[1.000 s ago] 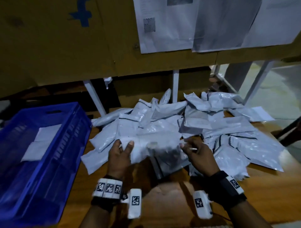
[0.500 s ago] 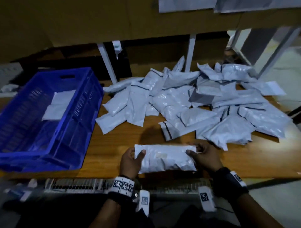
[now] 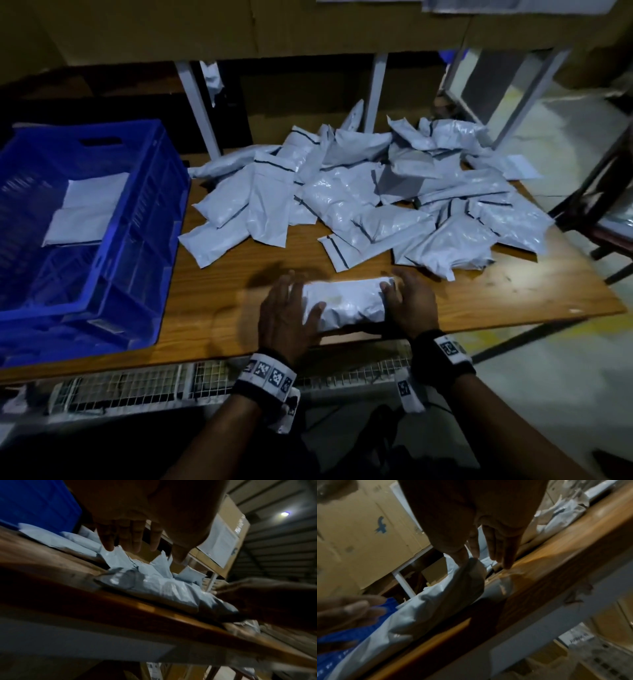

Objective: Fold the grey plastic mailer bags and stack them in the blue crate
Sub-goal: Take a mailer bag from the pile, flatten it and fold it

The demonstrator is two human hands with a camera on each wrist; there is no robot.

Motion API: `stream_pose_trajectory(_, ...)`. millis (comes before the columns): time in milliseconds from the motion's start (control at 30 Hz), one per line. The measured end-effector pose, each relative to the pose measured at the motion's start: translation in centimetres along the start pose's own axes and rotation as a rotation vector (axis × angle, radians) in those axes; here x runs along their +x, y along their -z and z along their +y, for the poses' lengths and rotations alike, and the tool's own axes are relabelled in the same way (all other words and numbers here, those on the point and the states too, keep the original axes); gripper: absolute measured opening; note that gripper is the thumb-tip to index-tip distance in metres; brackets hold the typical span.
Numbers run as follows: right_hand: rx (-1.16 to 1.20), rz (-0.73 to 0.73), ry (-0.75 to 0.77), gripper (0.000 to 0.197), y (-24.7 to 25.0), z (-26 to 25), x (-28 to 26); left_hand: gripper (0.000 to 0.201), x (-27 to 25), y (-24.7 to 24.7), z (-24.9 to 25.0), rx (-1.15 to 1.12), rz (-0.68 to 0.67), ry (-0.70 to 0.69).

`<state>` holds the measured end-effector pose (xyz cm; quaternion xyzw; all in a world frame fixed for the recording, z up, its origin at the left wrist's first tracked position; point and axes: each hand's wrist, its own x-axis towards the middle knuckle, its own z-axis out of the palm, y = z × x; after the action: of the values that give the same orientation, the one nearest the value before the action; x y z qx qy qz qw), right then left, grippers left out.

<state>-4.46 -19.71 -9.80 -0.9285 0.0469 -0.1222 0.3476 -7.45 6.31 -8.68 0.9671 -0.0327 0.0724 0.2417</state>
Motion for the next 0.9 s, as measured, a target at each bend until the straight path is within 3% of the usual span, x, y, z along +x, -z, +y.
stream_pose_trajectory(67, -0.075, -0.016, 0.105, 0.043, -0.6, -0.8, -0.6, 0.067, 0.5, -0.2, 0.9, 0.048, -0.039, -0.109)
stream_pose_trajectory(200, -0.297, -0.126, 0.367, 0.051, -3.2, -4.2, -1.4, 0.068, 1.7, -0.9, 2.3, 0.28, -0.23, -0.107)
stream_pose_trajectory(267, -0.399, -0.236, 0.399, 0.065, -4.6, -4.9, -2.0, 0.063, 1.7, -1.4, 2.5, 0.374, -0.341, -0.105)
stream_pose_trajectory(333, -0.485, -0.284, 0.41, 0.068, -5.9, -4.4, -2.5, 0.073, 1.6, -1.9, 2.2, 0.425, -0.391, -0.126)
stream_pose_trajectory(433, -0.545, -0.307, 0.412, 0.063, -6.6, -3.4, -2.6, 0.083, 1.6, -2.8, 1.5, 0.48, -0.4, -0.142)
stream_pose_trajectory(900, -0.535, -0.281, 0.437, 0.06, -6.9, -2.7, -2.5, 0.069, 1.6, -3.6, 1.3, 0.464, -0.37, -0.128)
